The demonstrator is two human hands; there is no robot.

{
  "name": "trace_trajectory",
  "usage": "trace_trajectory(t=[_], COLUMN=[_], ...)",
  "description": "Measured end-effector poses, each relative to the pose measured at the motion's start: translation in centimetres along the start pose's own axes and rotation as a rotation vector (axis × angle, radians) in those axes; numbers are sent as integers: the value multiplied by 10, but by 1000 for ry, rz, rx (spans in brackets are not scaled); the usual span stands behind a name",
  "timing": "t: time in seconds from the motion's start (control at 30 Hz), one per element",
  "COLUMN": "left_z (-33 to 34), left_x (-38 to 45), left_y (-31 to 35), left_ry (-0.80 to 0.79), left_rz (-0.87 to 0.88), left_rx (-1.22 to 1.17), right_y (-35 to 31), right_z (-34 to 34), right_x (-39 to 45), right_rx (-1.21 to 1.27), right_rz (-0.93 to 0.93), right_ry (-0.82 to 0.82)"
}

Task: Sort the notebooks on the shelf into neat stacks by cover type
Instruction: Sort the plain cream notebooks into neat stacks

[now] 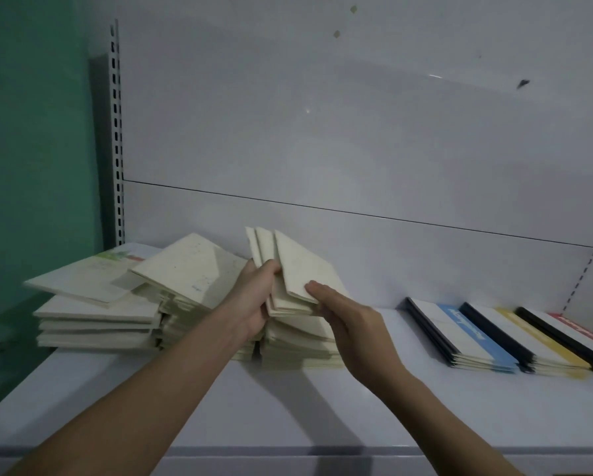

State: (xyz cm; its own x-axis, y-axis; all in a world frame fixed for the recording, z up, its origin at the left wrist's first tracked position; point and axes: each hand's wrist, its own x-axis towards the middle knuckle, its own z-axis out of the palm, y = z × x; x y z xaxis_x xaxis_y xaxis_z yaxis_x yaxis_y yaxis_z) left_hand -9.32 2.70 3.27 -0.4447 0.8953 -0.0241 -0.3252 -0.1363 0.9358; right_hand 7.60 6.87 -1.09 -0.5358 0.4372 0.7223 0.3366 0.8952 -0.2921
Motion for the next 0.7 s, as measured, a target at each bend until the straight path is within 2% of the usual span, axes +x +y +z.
trace_trajectory(t=[0.1, 0.23, 0.3, 0.37, 0.4, 0.47, 0.5, 0.57, 0.7], left_z=[11, 24, 32, 41, 47, 64, 73, 93, 133], left_x=[0, 10, 13, 16, 18, 18, 17, 19, 22], left_y=[-2, -10, -14, -18, -19, -23, -25, -31, -53], left_ry=[-29, -24, -2, 3, -1, -20, -30, -38, -103], left_rz=[6, 26, 19, -10, -28, -55, -59, -64, -158], left_rx=[-70, -8, -18, -46, -57, -49, -37, 0, 39], right_y=[12, 18, 23, 36, 43, 59, 67, 83, 116], right_z=[-9, -29, -39, -52, -59, -71, -77, -91, -110], right_x=[0, 0, 0, 0, 0, -4, -6, -11, -18], right_rx=[72, 172, 198, 171, 187, 413, 580, 746, 790], right_rz=[46, 90, 246, 504, 612, 784, 849, 892, 1052], right_ry=[-48, -167, -163, -65, -68, -123, -124, -103, 21])
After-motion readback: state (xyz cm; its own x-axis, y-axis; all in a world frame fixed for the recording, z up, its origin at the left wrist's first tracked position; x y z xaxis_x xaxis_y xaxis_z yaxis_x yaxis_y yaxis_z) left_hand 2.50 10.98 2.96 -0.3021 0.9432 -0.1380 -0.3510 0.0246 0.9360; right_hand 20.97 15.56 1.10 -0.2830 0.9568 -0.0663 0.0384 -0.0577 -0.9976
